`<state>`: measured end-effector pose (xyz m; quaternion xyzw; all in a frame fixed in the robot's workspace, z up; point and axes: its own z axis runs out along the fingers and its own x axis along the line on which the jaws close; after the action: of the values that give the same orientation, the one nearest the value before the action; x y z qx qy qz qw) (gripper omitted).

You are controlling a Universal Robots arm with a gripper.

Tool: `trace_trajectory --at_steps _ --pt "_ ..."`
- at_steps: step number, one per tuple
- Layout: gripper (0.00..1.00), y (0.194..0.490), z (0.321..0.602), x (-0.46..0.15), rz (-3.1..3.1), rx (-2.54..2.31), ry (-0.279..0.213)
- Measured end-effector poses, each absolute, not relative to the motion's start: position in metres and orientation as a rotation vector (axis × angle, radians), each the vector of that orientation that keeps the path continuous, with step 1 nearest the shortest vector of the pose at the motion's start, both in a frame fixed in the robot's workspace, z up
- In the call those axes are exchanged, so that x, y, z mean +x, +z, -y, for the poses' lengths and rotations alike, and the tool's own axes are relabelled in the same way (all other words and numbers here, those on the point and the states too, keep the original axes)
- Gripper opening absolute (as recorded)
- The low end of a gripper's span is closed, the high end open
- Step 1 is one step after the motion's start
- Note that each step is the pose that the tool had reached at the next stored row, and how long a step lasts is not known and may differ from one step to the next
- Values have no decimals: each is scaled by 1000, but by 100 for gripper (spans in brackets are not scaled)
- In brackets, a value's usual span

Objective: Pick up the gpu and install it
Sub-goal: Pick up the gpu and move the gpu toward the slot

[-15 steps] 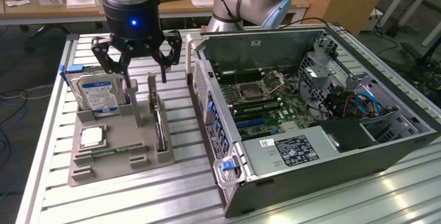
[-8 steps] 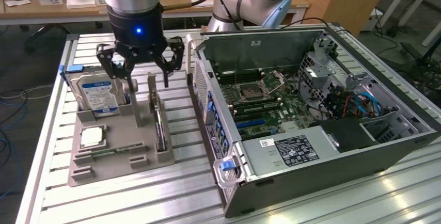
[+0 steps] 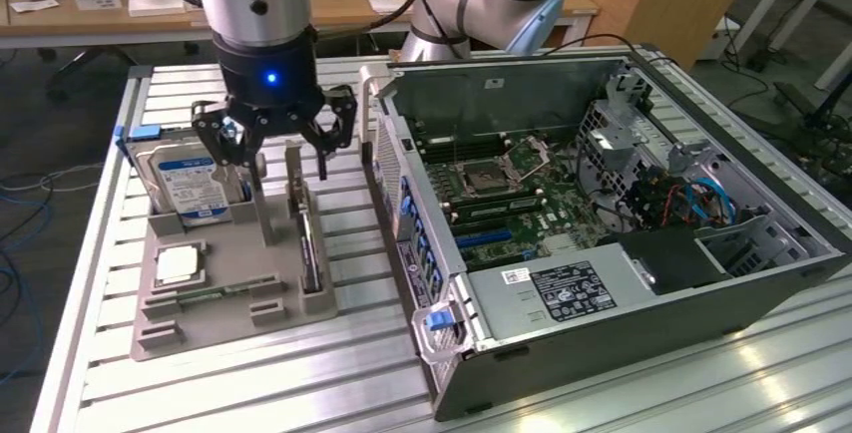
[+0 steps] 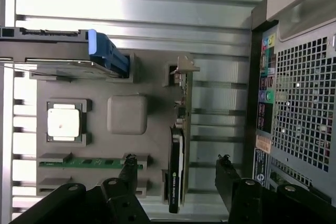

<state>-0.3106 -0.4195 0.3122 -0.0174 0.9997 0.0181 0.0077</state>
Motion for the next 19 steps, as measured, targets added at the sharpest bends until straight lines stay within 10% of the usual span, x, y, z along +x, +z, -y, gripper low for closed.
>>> trace_trajectory --at_steps 19 --pt "71 280 420 -309 -3132 -83 38"
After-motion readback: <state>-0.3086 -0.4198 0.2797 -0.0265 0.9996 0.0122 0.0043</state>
